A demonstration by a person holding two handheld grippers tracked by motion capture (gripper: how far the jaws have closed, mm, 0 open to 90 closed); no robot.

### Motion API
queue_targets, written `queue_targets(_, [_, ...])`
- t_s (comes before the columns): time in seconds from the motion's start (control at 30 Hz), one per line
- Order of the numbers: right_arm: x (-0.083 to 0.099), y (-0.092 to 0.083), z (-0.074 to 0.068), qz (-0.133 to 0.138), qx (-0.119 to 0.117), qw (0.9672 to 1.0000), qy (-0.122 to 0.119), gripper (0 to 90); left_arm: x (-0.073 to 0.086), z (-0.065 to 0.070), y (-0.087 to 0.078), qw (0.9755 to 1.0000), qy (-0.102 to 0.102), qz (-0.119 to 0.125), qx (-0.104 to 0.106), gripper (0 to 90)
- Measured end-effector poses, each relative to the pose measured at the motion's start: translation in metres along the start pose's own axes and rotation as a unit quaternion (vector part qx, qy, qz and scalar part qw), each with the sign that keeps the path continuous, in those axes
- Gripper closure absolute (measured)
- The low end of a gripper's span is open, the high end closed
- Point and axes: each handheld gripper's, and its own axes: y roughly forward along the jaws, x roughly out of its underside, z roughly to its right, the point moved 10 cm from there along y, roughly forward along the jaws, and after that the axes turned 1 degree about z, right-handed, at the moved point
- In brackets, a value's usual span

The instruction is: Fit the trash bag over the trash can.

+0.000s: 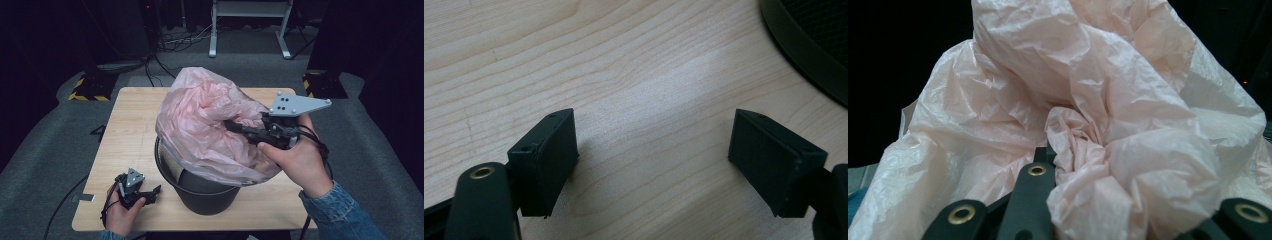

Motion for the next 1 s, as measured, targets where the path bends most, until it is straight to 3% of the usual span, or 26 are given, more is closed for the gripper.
queue_targets(0.2, [-0.003,0.012,-0.014,-0.008,-0.009,0.9999,-0.002,74.3,0.000,0.000,-0.001,1.0000,0.000,0.000,0.003,19.5])
queue_targets(0.37, [-0.001,0.022,-0.021,-0.016,-0.013,0.9998,-0.005,65.9,0.000,0.000,-0.003,1.0000,0.000,0.000,0.003,19.5])
queue_targets(0.5, [0.002,0.031,-0.030,-0.020,-0.030,0.9993,-0.007,58.2,0.000,0.000,-0.003,1.0000,0.001,0.001,0.003,19.5])
queue_targets(0.6, [0.007,0.035,-0.035,-0.028,-0.033,0.9988,-0.021,50.7,-0.001,0.001,-0.004,1.0000,0.000,0.003,0.004,19.5])
queue_targets(0.7, [0.009,0.035,-0.038,-0.036,-0.035,0.9986,-0.015,48.7,-0.001,0.001,-0.005,1.0000,0.000,0.004,0.005,19.5])
queue_targets(0.77, [0.010,0.035,-0.042,-0.038,-0.039,0.9985,-0.007,41.0,-0.002,0.001,-0.005,1.0000,0.001,0.005,0.005,19.5])
queue_targets(0.8, [0.010,0.036,-0.051,-0.036,-0.057,0.9976,-0.012,39.5,-0.002,0.001,-0.005,1.0000,0.000,0.006,0.005,19.5])
queue_targets(0.87, [0.010,0.036,-0.054,-0.036,-0.064,0.9971,-0.020,37.7,-0.003,0.002,-0.006,1.0000,-0.001,0.007,0.005,19.5])
queue_targets(1.0, [0.008,0.035,-0.056,-0.031,-0.062,0.9964,-0.050,34.2,-0.004,0.004,-0.007,0.9999,0.000,0.007,0.010,19.5])
